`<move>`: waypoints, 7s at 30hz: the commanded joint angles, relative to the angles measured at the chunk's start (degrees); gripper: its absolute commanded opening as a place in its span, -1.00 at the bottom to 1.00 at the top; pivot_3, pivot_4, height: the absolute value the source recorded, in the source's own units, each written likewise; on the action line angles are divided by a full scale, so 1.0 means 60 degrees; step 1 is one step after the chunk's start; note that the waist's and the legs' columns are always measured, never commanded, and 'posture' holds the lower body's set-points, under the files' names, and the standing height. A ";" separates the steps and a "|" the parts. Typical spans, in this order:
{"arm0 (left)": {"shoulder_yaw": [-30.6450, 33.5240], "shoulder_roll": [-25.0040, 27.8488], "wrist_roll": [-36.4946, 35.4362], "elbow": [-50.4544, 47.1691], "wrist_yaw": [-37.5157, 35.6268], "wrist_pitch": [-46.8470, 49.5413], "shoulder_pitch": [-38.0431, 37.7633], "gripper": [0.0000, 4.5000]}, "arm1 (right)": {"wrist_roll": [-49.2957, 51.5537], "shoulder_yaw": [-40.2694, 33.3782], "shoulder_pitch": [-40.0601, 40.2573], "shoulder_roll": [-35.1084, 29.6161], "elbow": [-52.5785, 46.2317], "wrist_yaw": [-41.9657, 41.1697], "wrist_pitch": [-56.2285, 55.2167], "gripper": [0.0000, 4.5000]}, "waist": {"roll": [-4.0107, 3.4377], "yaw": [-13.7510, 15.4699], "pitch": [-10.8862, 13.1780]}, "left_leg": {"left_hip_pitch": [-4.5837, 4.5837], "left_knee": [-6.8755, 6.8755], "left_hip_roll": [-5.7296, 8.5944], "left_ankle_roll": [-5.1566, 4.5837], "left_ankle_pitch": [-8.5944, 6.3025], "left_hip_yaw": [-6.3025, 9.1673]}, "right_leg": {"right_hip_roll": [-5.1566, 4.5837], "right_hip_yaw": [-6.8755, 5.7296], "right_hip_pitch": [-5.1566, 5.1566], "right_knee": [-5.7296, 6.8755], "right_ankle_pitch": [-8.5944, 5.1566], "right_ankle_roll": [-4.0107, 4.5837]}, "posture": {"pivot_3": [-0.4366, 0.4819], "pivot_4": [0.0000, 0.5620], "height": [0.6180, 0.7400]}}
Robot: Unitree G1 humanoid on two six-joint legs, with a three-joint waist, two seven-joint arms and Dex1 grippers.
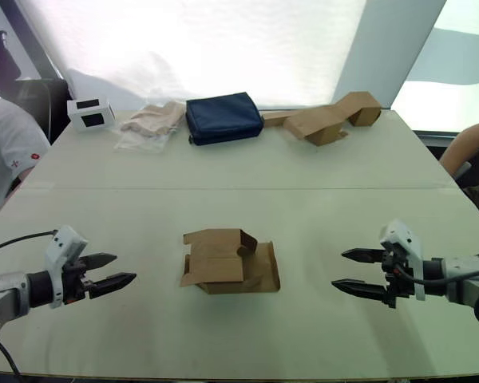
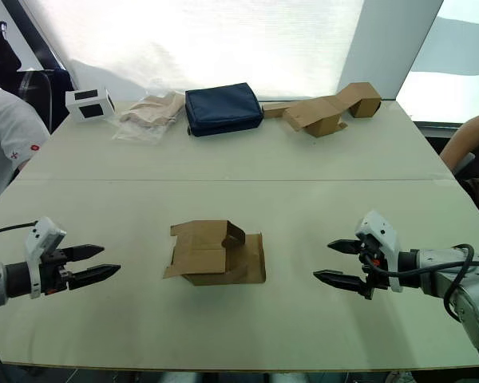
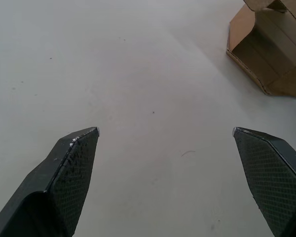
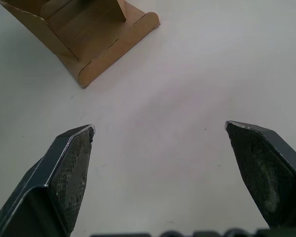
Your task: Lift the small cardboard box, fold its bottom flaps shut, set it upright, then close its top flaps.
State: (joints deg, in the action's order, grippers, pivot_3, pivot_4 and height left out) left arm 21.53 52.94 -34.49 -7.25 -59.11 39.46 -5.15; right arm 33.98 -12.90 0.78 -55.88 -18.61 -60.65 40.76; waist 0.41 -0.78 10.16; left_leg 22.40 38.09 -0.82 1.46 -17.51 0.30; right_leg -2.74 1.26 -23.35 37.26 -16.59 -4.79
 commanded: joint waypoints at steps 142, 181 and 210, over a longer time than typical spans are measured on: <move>-0.3070 -0.2386 -0.1703 0.1525 -0.2181 0.1737 0.8508 -1.00 | 0.3415 0.1973 -0.5210 0.6912 -0.1210 0.8438 0.0619 -1.00 | 0.0034 -0.0051 0.0000 | 0.0020 0.0152 -0.0002 -0.0001 0.0003 0.0003 | 0.0066 0.0003 -0.0018 0.0150 0.0000 -0.0012 | -0.05 -0.47 1.00; -0.2998 -0.2329 -0.1645 0.1729 -0.1816 0.1713 0.8773 -1.00 | 0.3597 0.1844 -0.2869 0.3454 -0.3354 0.6196 0.1808 -1.00 | 0.0042 -0.0066 0.0007 | 0.0020 0.0152 -0.0002 -0.0008 -0.0001 0.0005 | 0.0068 0.0002 -0.0013 0.0141 -0.0002 -0.0012 | -0.05 -0.47 1.00; -0.2951 -0.2242 -0.1941 0.1162 -0.1878 0.2197 0.8588 -1.00 | 0.0681 0.3196 -0.4834 0.5635 -0.1188 0.4956 -0.0396 -1.00 | 0.0045 -0.0020 0.0011 | 0.0018 0.0158 -0.0024 -0.0006 0.0000 0.0011 | 0.0131 0.0019 -0.0016 0.0145 -0.0002 -0.0011 | -0.05 -0.47 1.00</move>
State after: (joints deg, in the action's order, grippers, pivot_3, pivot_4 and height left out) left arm 2.56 39.43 -45.32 1.43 -70.63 53.21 46.17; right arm 37.90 6.26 -27.19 -22.06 -24.52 -29.66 38.93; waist 0.68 -0.90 10.22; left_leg 22.51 39.04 -0.96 1.42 -17.51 0.37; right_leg -1.96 1.37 -23.45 38.13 -16.60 -4.86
